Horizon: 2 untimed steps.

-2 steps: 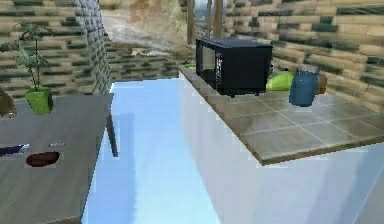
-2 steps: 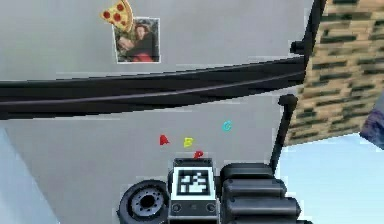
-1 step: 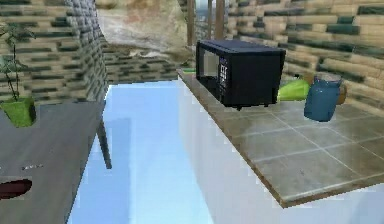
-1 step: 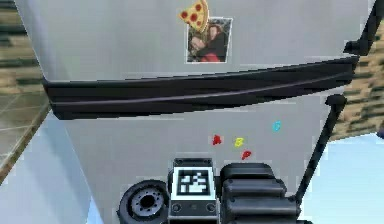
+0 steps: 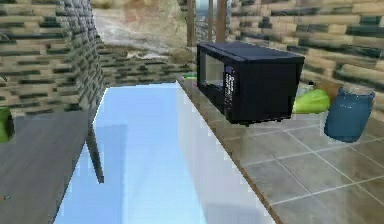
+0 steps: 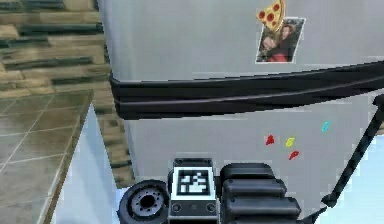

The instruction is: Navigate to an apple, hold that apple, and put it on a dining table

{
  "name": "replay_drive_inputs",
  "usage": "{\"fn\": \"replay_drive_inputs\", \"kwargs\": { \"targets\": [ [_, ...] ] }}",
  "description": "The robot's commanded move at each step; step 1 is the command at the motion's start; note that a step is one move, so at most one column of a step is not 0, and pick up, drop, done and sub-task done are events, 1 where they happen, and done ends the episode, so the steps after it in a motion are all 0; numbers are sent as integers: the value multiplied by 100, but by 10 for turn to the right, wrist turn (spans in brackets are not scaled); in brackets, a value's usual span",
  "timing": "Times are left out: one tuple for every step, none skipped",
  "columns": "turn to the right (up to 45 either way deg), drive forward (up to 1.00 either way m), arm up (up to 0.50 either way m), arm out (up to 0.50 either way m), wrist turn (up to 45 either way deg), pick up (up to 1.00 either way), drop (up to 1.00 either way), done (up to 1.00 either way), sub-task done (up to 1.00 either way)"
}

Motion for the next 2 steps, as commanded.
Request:
{"fn": "replay_drive_inputs", "kwargs": {
  "targets": [
    [450,0,0,0,0,0,0,0,0],
    [450,0,0,0,0,0,0,0,0]
  ]
}}
